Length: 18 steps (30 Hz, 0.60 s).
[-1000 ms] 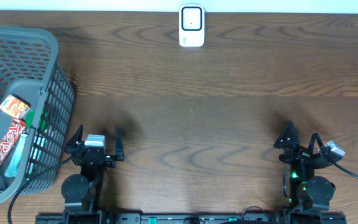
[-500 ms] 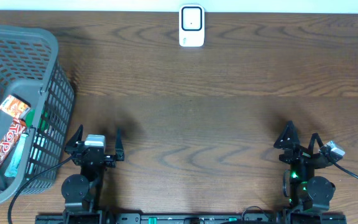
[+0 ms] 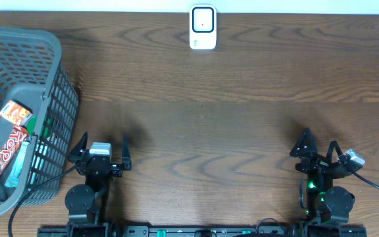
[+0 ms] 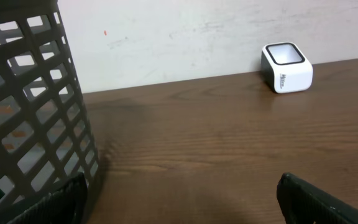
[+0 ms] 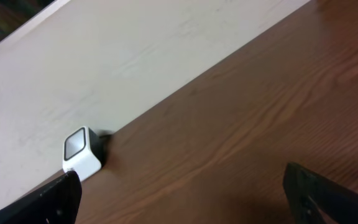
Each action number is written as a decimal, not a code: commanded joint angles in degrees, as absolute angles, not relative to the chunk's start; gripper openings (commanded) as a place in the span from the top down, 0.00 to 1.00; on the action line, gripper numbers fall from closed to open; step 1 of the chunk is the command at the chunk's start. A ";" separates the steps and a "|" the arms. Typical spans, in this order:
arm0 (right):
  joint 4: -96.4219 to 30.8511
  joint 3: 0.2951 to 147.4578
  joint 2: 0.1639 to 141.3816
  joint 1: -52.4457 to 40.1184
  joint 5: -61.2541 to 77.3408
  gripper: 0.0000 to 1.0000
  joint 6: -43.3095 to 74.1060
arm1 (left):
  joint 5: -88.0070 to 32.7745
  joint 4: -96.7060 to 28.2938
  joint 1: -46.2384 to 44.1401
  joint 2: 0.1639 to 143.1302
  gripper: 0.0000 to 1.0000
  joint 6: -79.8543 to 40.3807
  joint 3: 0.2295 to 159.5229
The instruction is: Scan the item barcode
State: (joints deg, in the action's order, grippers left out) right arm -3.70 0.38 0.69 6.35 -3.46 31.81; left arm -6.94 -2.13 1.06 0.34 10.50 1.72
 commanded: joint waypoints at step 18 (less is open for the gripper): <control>-3.90 0.32 0.64 5.96 -4.01 0.01 31.07 | -30.37 -3.20 1.15 2.87 0.02 -0.21 9.37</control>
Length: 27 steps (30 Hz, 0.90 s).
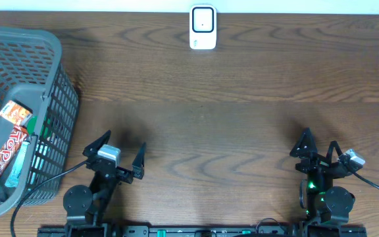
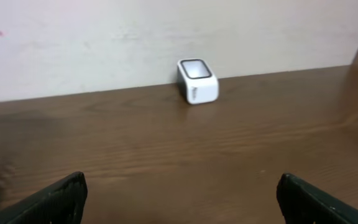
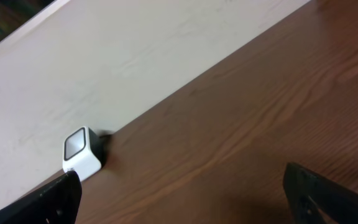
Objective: Scan the item barcode
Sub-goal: 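Reach the left gripper into the basket and grasp the green-capped bottle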
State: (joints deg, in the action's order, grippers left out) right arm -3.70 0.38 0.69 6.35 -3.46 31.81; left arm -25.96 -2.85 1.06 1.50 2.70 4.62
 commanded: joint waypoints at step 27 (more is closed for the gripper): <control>-3.90 0.32 0.64 5.96 -4.01 0.01 31.07 | -47.68 -29.71 2.61 45.23 0.02 -14.04 63.48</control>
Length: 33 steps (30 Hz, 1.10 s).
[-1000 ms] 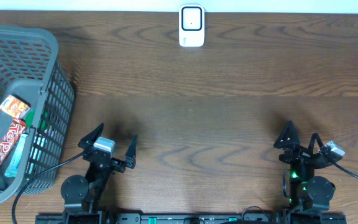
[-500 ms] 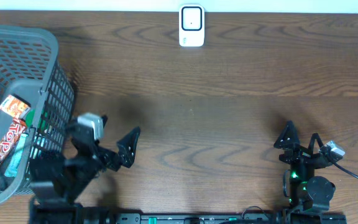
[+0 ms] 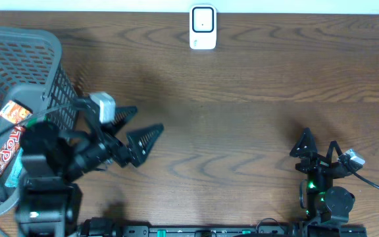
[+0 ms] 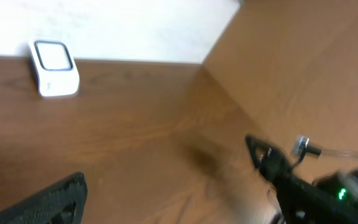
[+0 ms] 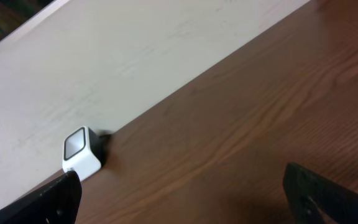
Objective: Scan the item barcode
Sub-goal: 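Reach the left gripper into the basket and grasp the green-capped bottle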
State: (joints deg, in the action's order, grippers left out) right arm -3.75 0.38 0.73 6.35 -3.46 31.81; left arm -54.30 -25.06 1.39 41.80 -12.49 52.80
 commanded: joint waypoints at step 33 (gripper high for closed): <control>-3.90 0.32 0.64 5.96 -4.01 0.01 31.07 | -0.30 -65.65 34.70 93.38 0.02 -24.97 102.61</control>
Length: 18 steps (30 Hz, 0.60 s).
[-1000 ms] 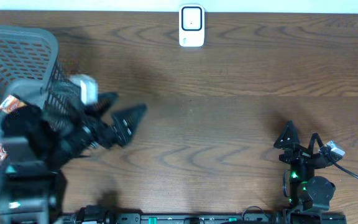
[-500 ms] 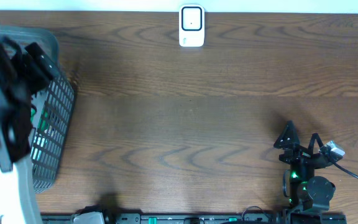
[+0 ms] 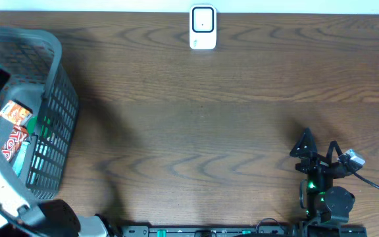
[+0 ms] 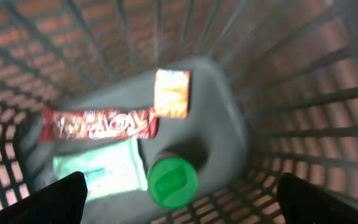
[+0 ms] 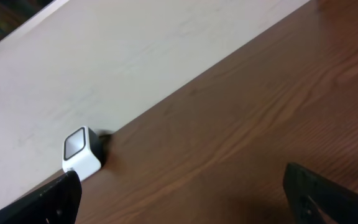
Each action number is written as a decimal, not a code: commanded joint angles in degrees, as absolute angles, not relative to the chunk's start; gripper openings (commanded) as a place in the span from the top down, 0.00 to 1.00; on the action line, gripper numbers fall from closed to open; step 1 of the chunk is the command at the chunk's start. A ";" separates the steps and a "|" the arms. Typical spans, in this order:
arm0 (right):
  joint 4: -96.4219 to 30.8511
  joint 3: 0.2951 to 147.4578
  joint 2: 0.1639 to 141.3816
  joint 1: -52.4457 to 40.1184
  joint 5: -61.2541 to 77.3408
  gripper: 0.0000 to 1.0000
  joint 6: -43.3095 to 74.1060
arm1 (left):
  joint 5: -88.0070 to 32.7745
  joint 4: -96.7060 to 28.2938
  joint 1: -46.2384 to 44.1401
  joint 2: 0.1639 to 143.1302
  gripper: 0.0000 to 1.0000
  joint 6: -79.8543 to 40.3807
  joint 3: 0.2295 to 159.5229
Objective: Scan the item barcode
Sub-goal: 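Reach the left gripper into the basket and grasp the green-capped bottle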
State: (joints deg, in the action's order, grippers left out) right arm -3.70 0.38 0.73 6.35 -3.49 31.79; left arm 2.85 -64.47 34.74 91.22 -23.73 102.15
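The left wrist view looks straight down into the grey mesh basket [image 4: 241,134]. On its floor lie a red candy bar [image 4: 98,124], an orange packet [image 4: 171,93], a pale green packet [image 4: 98,171] and a green-capped bottle [image 4: 173,182]. My left gripper [image 4: 179,205] hangs open above them, holding nothing. The white barcode scanner [image 3: 202,27] stands at the table's far edge, also seen as the scanner [image 5: 82,152] in the right wrist view. My right gripper [image 3: 318,157] rests open and empty near the front right.
The basket [image 3: 51,72] fills the table's left end, its walls closing in around the left gripper. The left arm shows overhead only as a blurred grey shape over the basket. A pale wall [image 5: 104,62] rises behind the scanner.
The left gripper was raised beside the basket, pointing right across the table. It now points down into the basket, over the items. The right arm has not moved.
The left gripper sat low at the front left, next to the basket and facing the scanner. It then turned to the right, then stood lifted beside the basket, and now hangs over the basket's inside. It stayed open throughout; the right arm stayed still.
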 commanded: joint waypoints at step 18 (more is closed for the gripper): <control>-3.90 0.32 0.64 5.96 -4.01 0.01 31.07 | -4.32 -72.90 34.52 115.72 0.02 -33.50 100.55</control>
State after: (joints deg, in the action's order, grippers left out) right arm -3.70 0.38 0.73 6.35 -3.49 31.81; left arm -4.21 -72.20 34.61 113.82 -32.01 101.36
